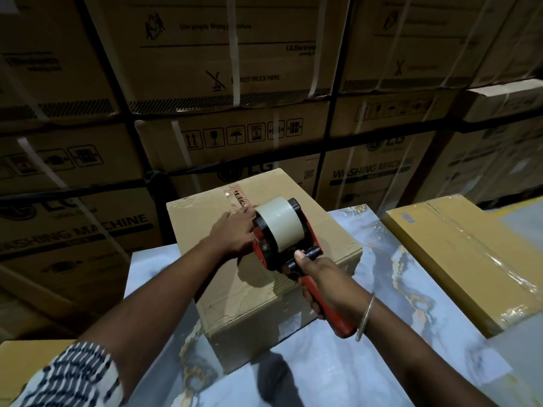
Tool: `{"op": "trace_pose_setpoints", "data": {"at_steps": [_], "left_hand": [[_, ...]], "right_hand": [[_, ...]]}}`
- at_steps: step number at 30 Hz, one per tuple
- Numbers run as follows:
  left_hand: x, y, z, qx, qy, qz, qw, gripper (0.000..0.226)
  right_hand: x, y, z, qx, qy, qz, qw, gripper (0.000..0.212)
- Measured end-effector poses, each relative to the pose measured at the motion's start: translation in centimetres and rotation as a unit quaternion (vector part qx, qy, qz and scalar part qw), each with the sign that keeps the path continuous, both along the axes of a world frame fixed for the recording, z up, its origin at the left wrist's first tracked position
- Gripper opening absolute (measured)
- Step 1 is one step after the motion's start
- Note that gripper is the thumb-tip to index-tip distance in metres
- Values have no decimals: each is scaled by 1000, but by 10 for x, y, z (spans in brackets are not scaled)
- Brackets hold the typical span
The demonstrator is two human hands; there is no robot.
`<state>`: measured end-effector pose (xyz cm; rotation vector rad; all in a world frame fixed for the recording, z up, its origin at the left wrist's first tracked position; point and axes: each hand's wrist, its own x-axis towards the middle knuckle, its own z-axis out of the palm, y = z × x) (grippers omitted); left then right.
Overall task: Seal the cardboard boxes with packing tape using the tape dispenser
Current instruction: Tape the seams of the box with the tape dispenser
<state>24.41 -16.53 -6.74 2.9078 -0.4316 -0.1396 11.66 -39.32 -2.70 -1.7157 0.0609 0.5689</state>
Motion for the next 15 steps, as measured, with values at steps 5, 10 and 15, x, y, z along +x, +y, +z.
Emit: {"op": "trace_pose_setpoints", "data": {"at_steps": [5,10,15], "left_hand": [[13,8,-4,57,24,-2,998,65],[31,9,-4,76,42,19,996,65],[34,8,2,69,38,33,996,64]], "right_hand": [[5,0,5,-18,3,9,1000,57],[20,6,7,-26,8,-6,1000,55],[26,9,9,-18,12,-9,1000,52]]}}
